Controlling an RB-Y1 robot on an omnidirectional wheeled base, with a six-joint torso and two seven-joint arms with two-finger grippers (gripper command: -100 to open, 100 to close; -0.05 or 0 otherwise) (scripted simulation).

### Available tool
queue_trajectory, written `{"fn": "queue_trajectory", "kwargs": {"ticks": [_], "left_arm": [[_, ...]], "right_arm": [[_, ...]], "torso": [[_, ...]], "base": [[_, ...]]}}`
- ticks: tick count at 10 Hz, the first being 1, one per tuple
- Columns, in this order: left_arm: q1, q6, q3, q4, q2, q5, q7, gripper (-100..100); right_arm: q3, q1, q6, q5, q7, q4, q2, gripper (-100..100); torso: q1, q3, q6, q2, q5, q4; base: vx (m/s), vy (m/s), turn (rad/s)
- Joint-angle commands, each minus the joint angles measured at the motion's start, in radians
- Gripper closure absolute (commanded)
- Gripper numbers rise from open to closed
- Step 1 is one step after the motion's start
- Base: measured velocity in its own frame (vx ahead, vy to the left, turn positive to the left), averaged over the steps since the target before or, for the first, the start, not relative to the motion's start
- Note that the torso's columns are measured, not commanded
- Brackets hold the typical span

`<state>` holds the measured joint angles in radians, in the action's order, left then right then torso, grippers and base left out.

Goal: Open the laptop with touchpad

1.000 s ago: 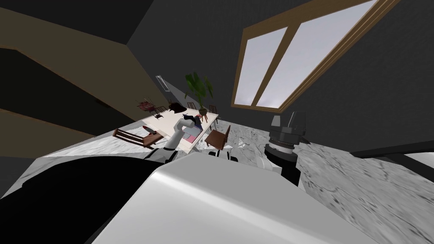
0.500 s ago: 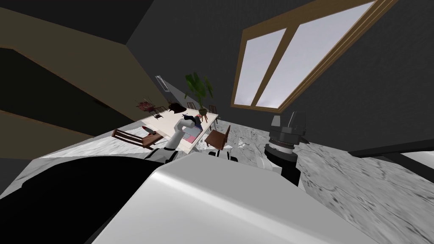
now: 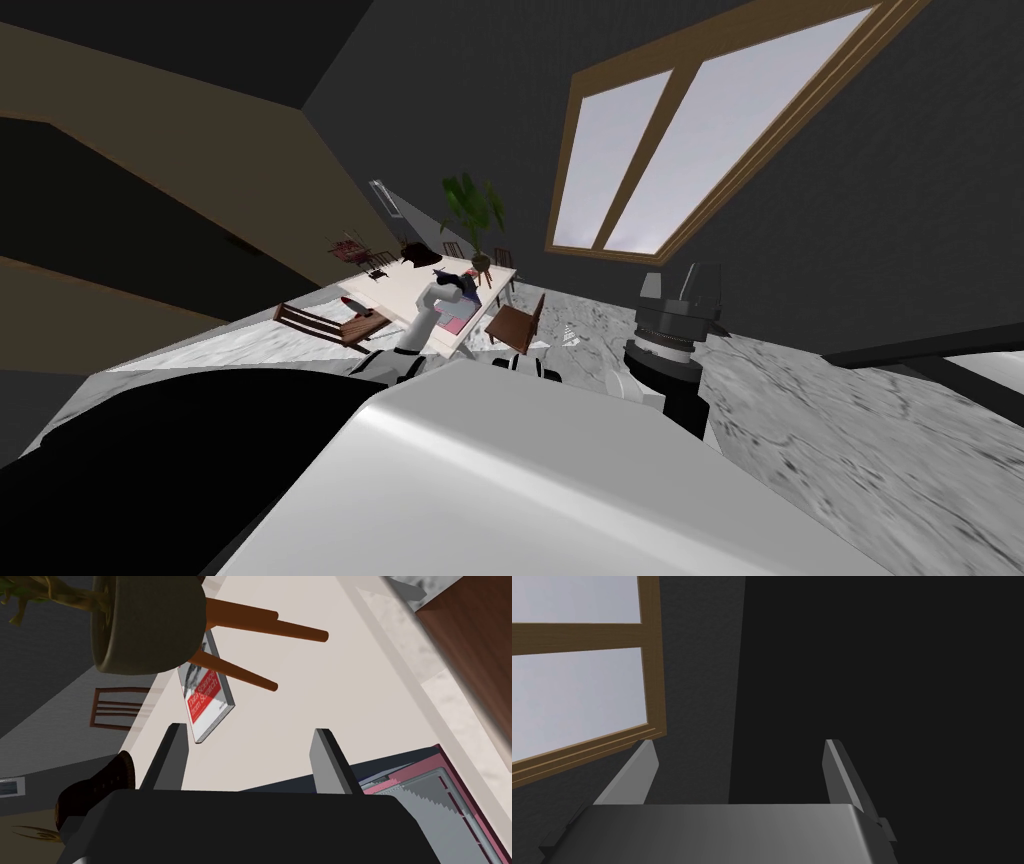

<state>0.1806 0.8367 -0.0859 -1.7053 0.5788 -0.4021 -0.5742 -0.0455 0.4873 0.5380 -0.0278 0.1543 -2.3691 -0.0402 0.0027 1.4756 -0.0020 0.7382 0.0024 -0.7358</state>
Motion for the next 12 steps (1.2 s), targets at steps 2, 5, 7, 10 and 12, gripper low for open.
{"fn": "queue_trajectory", "kwargs": {"ticks": [2,5,7,10,12], "left_arm": [[0.01,-0.115,-0.003,0.075,-0.063,0.019,0.032,100],[0.017,-0.209,-0.005,0.108,-0.093,0.028,0.047,100],[0.024,-0.27,-0.007,0.141,-0.122,0.037,0.062,100],[0.03,-0.339,-0.009,0.175,-0.151,0.046,0.076,100],[0.037,-0.402,-0.011,0.208,-0.18,0.055,0.091,100]], "right_arm": [[0.0,0.0,0.0,0.0,0.0,0.0,0.0,0],[0.0,0.0,0.0,0.0,0.0,0.0,0.0,0],[0.0,0.0,0.0,0.0,0.0,0.0,0.0,0],[0.0,0.0,0.0,0.0,0.0,0.0,0.0,0],[0.0,0.0,0.0,0.0,0.0,0.0,0.0,0]], "torso": [[0.0,0.002,0.0,-0.002,0.0,0.001],[0.002,0.004,0.002,-0.006,0.0,0.002],[0.001,0.003,0.002,-0.005,0.001,0.002],[0.001,0.004,0.001,-0.006,0.0,0.002],[0.0,0.004,0.002,-0.006,0.0,0.001]], "base": [[-0.07,0.024,0.013],[-0.065,0.028,0.007],[-0.078,0.028,0.003],[-0.053,0.031,0.002],[-0.052,0.021,0.012]]}}
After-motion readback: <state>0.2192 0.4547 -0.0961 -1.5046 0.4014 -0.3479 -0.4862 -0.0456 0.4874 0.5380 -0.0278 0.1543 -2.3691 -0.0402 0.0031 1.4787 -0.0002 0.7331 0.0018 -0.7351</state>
